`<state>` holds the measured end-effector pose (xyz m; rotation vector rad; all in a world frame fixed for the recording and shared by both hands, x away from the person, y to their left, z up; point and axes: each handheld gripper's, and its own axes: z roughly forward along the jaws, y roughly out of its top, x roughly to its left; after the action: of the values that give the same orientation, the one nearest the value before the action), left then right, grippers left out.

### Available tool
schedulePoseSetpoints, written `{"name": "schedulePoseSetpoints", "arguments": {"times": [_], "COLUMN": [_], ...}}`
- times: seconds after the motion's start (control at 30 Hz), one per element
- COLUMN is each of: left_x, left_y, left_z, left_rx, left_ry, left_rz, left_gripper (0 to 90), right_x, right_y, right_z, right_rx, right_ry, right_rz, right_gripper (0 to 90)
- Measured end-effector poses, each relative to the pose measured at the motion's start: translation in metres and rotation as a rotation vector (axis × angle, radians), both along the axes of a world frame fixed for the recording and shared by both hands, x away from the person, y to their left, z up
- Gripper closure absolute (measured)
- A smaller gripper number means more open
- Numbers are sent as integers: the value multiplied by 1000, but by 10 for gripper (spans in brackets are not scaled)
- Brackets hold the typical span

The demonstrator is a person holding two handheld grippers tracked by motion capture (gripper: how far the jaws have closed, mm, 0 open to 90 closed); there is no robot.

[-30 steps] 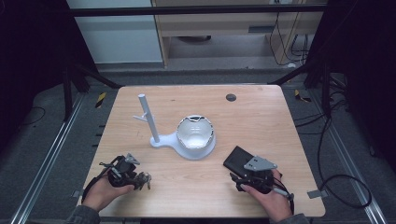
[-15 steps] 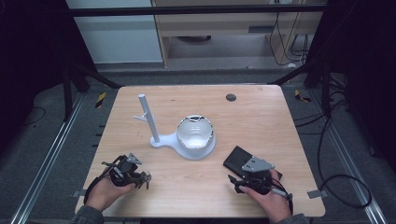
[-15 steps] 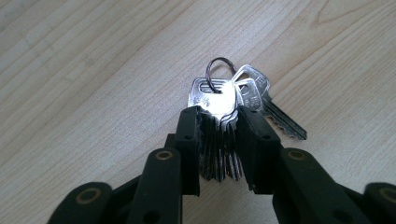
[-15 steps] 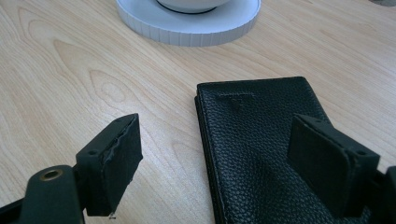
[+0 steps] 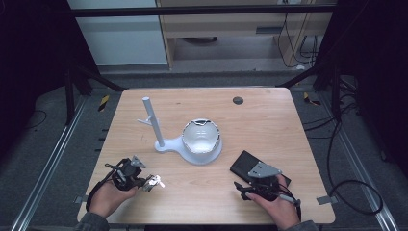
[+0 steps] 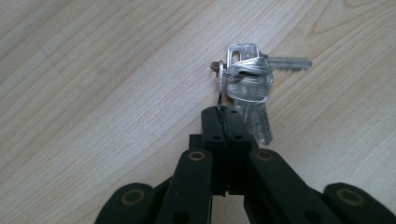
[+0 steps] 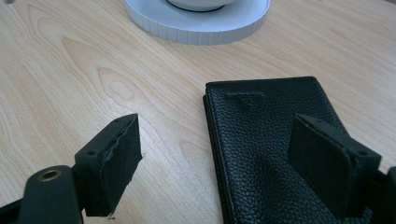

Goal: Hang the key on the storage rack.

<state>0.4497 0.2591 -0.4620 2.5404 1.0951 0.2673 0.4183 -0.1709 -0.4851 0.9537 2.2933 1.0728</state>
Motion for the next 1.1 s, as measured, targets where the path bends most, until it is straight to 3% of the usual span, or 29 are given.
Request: {"name": "schedulePoseSetpoints", "arguments": {"times": [0.1, 0.23, 0.4, 0.5, 0.57, 0.8, 0.9, 1.1], "left_x": [1, 1, 1, 1, -1, -4, -2, 0], "left_y": [-2, -1, 2, 6, 7, 8, 13, 13], "left_z": [-2, 0, 9, 18, 30, 58, 81, 105], "left_rx": [13, -5, -2, -32, -35, -38, -63, -56], "left_ry": [5, 15, 7, 6, -18, -44, -61, -71], "left_rz": [-2, -5, -5, -4, -9, -26, -27, -59], "left_gripper": [897, 898, 899, 900, 900, 900, 900, 900], "right_x": [-1, 0, -1, -1, -1, -1, 1, 1], "right_y": [1, 1, 2, 3, 4, 6, 8, 11], "right_z": [0, 0, -1, -1, -1, -1, 0, 0], "right_rx": [1, -1, 2, -1, 6, 32, 47, 46], "right_ry": [3, 5, 7, 8, 10, 13, 9, 9], "right_rz": [2, 4, 9, 15, 16, 29, 29, 36], "right_gripper": [171, 171, 168, 165, 165, 164, 156, 151]}}
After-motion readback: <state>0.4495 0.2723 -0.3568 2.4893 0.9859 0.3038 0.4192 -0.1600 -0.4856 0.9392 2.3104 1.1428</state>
